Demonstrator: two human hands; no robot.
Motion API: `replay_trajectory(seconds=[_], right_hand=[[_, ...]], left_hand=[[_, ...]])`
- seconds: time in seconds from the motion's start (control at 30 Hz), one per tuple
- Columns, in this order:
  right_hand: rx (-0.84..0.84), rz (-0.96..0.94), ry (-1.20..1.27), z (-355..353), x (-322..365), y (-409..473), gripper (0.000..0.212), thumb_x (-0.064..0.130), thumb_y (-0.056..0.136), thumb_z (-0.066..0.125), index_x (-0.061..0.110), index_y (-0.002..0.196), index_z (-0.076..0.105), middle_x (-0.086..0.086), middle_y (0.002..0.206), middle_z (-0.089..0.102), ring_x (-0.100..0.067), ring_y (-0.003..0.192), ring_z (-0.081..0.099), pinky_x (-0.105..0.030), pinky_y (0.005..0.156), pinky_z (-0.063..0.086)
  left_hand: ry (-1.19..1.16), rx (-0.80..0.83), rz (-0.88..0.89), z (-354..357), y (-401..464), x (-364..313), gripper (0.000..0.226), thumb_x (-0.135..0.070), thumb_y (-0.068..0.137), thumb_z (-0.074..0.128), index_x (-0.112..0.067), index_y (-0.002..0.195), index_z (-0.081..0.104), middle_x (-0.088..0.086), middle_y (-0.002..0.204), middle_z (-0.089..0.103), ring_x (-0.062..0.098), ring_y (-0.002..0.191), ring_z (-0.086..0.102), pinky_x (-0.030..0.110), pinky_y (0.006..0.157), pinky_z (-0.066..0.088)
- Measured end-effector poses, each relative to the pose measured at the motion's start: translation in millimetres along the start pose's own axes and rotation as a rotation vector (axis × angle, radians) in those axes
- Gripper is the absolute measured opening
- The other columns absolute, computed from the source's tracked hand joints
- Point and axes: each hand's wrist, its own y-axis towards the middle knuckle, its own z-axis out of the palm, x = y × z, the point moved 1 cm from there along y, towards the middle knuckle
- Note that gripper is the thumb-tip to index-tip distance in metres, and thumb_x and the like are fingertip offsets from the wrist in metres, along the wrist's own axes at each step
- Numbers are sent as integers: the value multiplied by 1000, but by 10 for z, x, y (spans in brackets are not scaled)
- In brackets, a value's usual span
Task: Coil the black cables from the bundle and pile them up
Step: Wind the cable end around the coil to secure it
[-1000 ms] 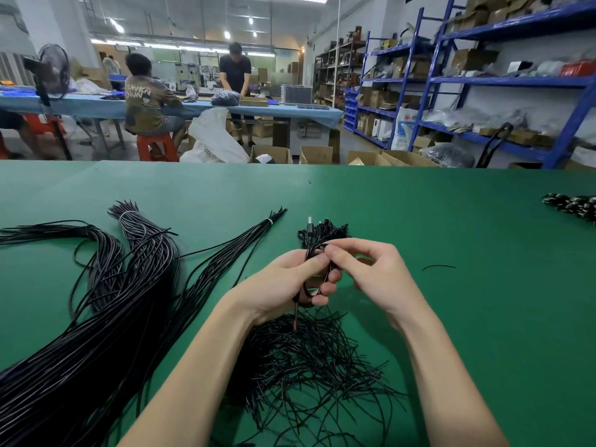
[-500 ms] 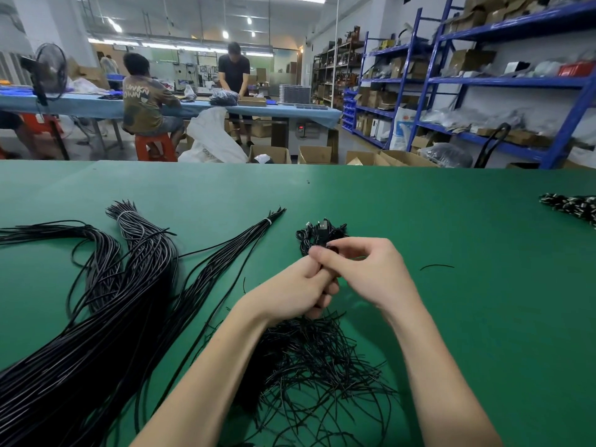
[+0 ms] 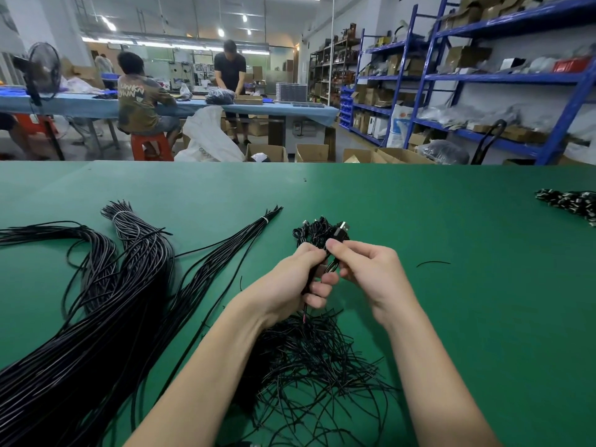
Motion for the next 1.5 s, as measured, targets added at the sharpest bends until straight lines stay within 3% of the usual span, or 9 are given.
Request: replay_trajectory(seconds=[0.2,0.43,0.6,0.73,0.9,1.03,1.2,1.37,1.5], right_hand=[[67,42,197,12,-9,7,21,24,82,83,5,90,78,-3,66,54,-7,51,51,-16,53,47],[139,5,159,-5,25,-26,18,24,90,75,11,79,79,2,50,53,-6,45,43,-16,53,43],[115,-11,201,-2,38,-16,15,21,90,75,9,82,78,2,51,53,-6,44,47,-14,49,42],[67,91,333,-2,-18,-9,11,16,88,76,8,82,78,2,55,52,-4,44,43,-12,47,43],[-70,-100,-24,-62,-27,-2,18,28,88,78,13,77,80,3,50,51,-7,44,43,-21,57,42],[-99,-178,-136,-107,7,-1,15,32,88,78,19,81,81,10,42,51,-5,42,45,-15,49,40],[-106,-87,-48,-128,-14,4,19,26,88,79,11,77,79,4,48,52,-8,45,43,-25,59,41],[-1,12,140,-144,-3,-1,12,22,89,77,11,85,80,2,56,53,-6,47,45,-15,56,46],[102,78,223,-141,30,-17,11,12,84,80,5,91,76,2,69,70,-3,52,56,-13,56,51]], left_hand=[[-147,67,43,-13,-37,-34,21,-18,108,39,-16,87,35,4,70,50,9,54,32,16,45,24],[-181,66,10,-70,-33,-19,14,-14,96,59,-12,82,55,10,78,69,8,57,58,21,57,56],[-151,15,37,-92,-11,9,8,-14,90,68,-11,82,69,9,82,73,7,59,64,21,61,58],[18,-54,103,-92,9,39,11,-14,89,72,-5,94,76,9,81,73,8,60,63,21,64,57],[145,-51,147,-82,25,67,19,-20,89,74,-6,100,79,15,90,76,18,72,72,24,68,58],[342,28,162,-63,0,28,18,-32,85,79,-20,97,82,12,96,78,21,89,75,29,83,59],[833,-140,378,-33,35,33,14,-29,95,67,-23,96,80,-7,72,76,5,69,73,14,72,54],[737,-192,400,-9,35,62,18,-19,98,63,-17,93,80,-4,72,76,8,68,74,16,71,56],[654,-242,398,-31,48,84,16,-16,97,65,-16,93,80,-3,73,75,8,63,69,24,72,58]])
